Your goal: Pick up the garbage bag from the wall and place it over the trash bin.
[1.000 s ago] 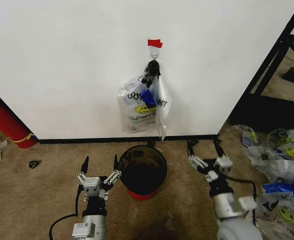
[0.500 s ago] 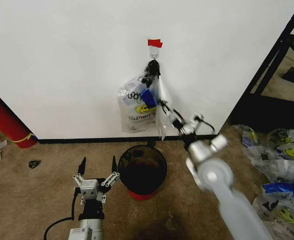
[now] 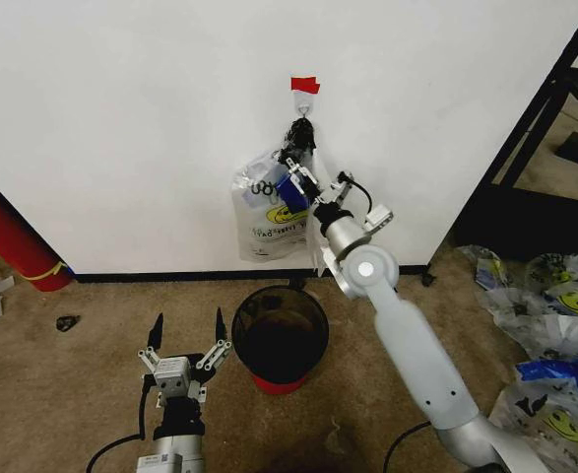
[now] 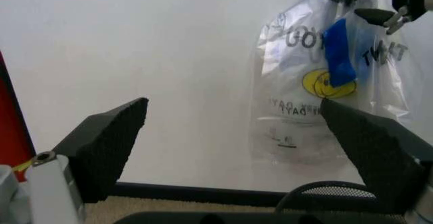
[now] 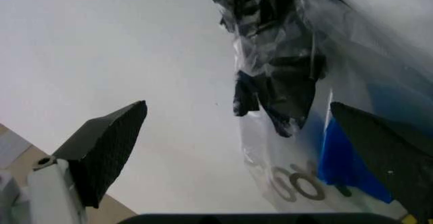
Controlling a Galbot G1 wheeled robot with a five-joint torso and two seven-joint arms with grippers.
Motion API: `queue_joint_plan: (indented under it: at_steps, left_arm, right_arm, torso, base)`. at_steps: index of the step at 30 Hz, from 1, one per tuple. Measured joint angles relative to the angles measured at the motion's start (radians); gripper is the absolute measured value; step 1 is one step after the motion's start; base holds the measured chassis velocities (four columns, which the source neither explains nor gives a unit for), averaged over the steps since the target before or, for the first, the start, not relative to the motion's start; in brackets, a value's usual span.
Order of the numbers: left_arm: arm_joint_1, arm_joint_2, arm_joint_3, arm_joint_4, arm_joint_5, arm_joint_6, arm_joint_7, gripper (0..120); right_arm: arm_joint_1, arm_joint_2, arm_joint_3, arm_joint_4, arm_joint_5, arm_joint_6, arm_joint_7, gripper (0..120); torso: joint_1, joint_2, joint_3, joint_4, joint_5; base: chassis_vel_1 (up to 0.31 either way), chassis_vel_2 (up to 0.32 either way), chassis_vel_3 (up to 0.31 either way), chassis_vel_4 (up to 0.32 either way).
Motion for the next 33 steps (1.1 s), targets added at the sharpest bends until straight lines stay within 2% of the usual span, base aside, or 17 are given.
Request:
queue_joint_plan:
  at_steps: [5,10,12,14,18,21,25,27,31,33]
  left_arm:
    - [0.001,-0.001,-0.002,-0.002,0.0,-0.002,-0.003,100]
    - [0.001,0.003,-0.003,-0.006,-0.001,-0.006,-0.005,100]
    - [0.001,0.005,-0.003,-0.007,0.001,-0.007,-0.005,100]
    - [0.002,0.009,-0.001,-0.013,0.002,-0.011,-0.003,100]
    - [0.005,0.014,-0.002,-0.02,0.003,-0.015,-0.002,100]
    - [0.005,0.015,-0.003,-0.02,0.001,-0.016,-0.002,100]
    - [0.005,0.014,-0.002,-0.022,0.0,-0.017,-0.002,100]
    - [0.005,0.014,-0.001,-0.021,0.001,-0.017,-0.002,100]
    - [0.006,0.013,0.001,-0.021,0.001,-0.02,-0.002,100]
    - [0.007,0.013,0.003,-0.019,0.001,-0.021,-0.002,100]
  right_arm:
    - [0.008,0.008,0.001,-0.026,-0.009,-0.004,-0.003,97]
    - [0.011,0.01,0.0,-0.036,-0.044,-0.023,-0.005,75]
    - [0.013,0.011,-0.001,-0.036,-0.046,-0.024,-0.004,74]
    - [0.02,0.015,-0.001,-0.038,-0.053,-0.024,0.005,62]
    - [0.02,0.013,-0.001,-0.039,-0.064,-0.019,0.021,47]
    - [0.019,0.012,-0.003,-0.039,-0.071,-0.017,0.022,40]
    - [0.018,0.017,-0.004,-0.034,-0.076,-0.015,0.026,22]
    - [0.017,0.017,-0.004,-0.031,-0.083,-0.015,0.031,19]
    - [0.013,0.015,-0.005,-0.014,-0.098,-0.016,0.052,3]
    - [0.011,0.011,-0.004,-0.011,-0.102,-0.016,0.058,0]
  torso:
    - [0.0,0.0,0.0,0.0001,0.0]
    - [0.0,0.0,0.0,0.0001,0.0]
    - [0.0,0.0,0.0,0.0002,0.0001]
    - [0.0,0.0,0.0,0.0002,0.0]
    - [0.0,0.0,0.0,0.0,0.0]
    - [0.0,0.0,0.0,0.0,0.0]
    - [0.0,0.0,0.0,0.0001,0.0]
    - [0.0,0.0,0.0,0.0001,0.0]
    - [0.0,0.0,0.0,0.0001,0.0]
    - [0.0,0.0,0.0,0.0001,0.0]
  base:
    - [0.0,0.0,0.0,0.0]
    - [0.0,0.0,0.0,0.0]
    - [0.0,0.0,0.0,0.0]
    - [0.0,0.0,0.0,0.0]
    - [0.0,0.0,0.0,0.0]
    - [0.0,0.0,0.0,0.0]
    - [0.0,0.0,0.0,0.0]
    - [0.0,0.0,0.0,0.0]
    - [0.0,0.0,0.0,0.0]
    - [0.0,0.0,0.0,0.0]
